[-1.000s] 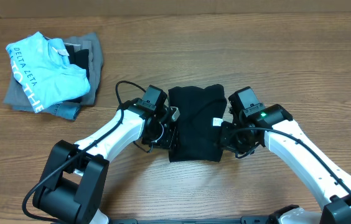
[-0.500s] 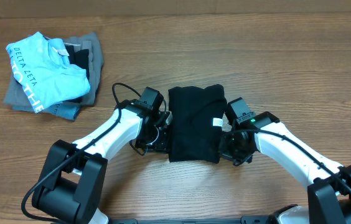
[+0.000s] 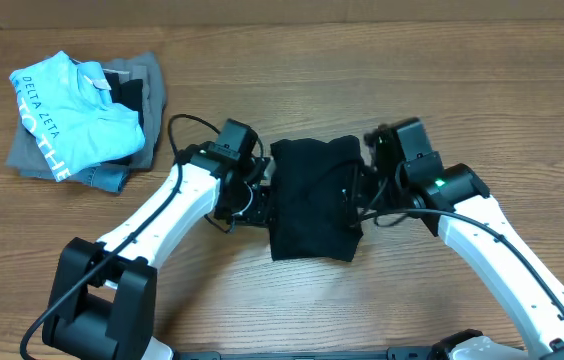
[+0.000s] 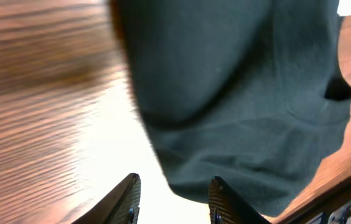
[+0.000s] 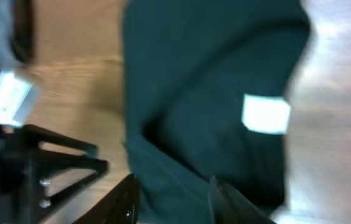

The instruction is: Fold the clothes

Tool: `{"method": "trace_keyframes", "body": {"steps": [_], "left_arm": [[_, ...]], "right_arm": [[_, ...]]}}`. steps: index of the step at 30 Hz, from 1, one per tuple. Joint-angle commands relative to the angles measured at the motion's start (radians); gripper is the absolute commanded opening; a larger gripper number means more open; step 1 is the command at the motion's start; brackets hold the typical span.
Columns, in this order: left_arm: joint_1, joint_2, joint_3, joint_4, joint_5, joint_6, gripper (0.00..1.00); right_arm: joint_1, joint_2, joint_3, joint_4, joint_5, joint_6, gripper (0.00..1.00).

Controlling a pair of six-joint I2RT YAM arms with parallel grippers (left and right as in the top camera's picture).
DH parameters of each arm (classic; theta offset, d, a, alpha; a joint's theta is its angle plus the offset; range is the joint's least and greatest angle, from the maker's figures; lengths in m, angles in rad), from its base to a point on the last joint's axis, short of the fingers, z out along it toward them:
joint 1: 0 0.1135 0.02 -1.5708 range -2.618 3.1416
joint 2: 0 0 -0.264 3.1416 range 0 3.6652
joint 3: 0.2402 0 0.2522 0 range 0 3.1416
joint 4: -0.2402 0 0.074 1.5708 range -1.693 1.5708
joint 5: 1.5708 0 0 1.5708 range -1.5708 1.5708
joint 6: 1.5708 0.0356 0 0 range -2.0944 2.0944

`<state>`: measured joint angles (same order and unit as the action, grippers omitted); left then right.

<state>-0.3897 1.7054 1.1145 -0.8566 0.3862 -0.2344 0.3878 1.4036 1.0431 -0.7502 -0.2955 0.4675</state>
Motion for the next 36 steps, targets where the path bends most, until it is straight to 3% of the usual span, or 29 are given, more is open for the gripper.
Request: {"method": "trace_keyframes", "body": {"steps": [1, 8, 21, 24, 25, 26, 36], "left_arm": [[0.048, -0.019, 0.043, -0.005, -0.009, -0.013, 0.39], [0.058, -0.019, 0.103, -0.044, -0.020, 0.018, 0.41], [0.059, -0.019, 0.108, -0.006, -0.031, 0.017, 0.44], [0.059, -0.019, 0.108, -0.006, -0.031, 0.017, 0.44], [0.058, -0.019, 0.108, -0.006, -0.031, 0.018, 0.44], [0.058, -0.019, 0.108, -0.006, -0.032, 0.018, 0.44], [0.056, -0.019, 0.108, 0.020, -0.031, 0.021, 0.49]], "right_arm": [[0.034, 0.070, -0.012, 0.084, -0.064, -0.031, 0.44], [0.061, 0.250, -0.012, 0.197, -0.204, -0.079, 0.45], [0.087, 0.276, -0.012, 0.230, -0.248, -0.162, 0.38], [0.117, 0.289, -0.012, 0.232, -0.204, -0.161, 0.20], [0.121, 0.293, -0.012, 0.228, -0.174, -0.161, 0.08], [0.122, 0.294, -0.012, 0.219, -0.122, -0.156, 0.04], [0.012, 0.232, 0.040, 0.070, 0.077, -0.153, 0.04]]}}
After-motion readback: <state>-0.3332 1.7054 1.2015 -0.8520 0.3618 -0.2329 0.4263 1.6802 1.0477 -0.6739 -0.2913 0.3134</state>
